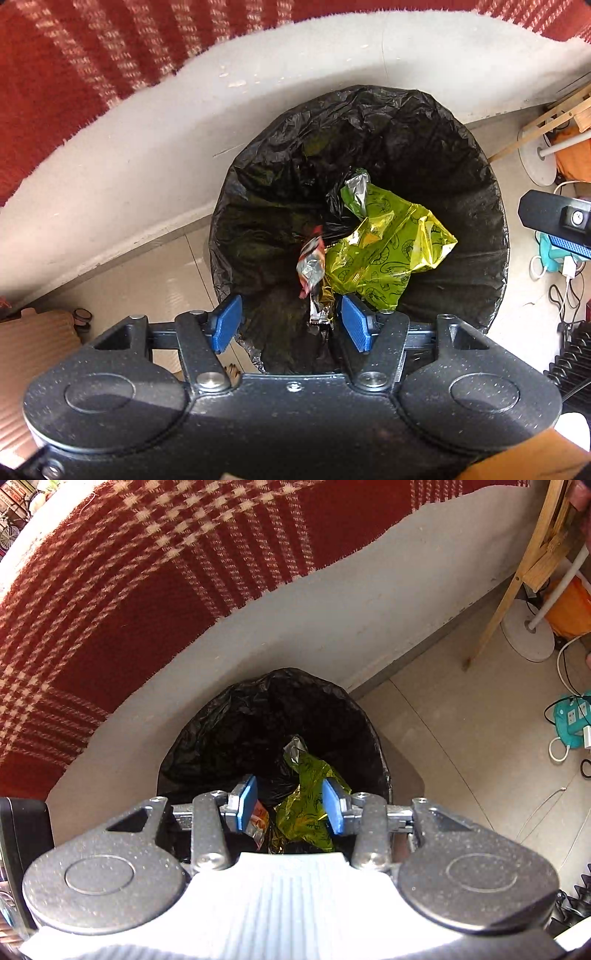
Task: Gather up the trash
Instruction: 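Lower both held bags over the black trash bin and open both grippers, then raise both open grippers from the bin back over the blanket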
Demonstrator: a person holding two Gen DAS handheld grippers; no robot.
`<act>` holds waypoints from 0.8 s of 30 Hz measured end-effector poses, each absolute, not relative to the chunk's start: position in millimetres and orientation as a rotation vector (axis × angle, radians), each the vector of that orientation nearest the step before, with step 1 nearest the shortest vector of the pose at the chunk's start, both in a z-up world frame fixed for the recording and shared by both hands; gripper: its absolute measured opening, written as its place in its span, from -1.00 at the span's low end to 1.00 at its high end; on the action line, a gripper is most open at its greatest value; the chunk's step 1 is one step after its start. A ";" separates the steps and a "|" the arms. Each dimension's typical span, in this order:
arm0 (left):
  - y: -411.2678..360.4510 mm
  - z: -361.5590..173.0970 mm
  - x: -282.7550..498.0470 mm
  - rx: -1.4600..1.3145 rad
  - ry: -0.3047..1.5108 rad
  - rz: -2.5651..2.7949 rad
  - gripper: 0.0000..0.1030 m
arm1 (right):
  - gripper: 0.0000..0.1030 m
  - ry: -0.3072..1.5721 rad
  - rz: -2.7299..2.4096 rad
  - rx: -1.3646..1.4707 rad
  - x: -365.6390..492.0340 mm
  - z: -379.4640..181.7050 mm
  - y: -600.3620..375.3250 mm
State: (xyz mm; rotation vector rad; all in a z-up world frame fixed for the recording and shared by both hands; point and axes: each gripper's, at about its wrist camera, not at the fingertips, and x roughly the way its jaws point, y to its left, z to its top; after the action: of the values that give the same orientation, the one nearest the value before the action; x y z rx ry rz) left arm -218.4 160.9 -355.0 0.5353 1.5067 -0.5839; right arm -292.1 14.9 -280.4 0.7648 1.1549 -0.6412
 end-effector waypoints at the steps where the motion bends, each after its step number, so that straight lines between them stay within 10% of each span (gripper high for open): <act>1: 161.1 -353.3 -218.0 0.534 1.505 -0.583 0.13 | 0.09 1.156 -0.639 0.761 -291.3 -277.8 13.7; 24: 166.3 -113.8 -204.9 0.342 1.192 -0.593 0.48 | 0.33 0.990 -0.573 0.613 -281.5 -82.2 -1.7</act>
State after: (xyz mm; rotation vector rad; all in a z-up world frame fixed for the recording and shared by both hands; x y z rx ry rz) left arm -204.9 166.3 -113.8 0.3420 1.1918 -0.5930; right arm -281.5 -1.7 -82.2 0.6133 0.9896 -0.5727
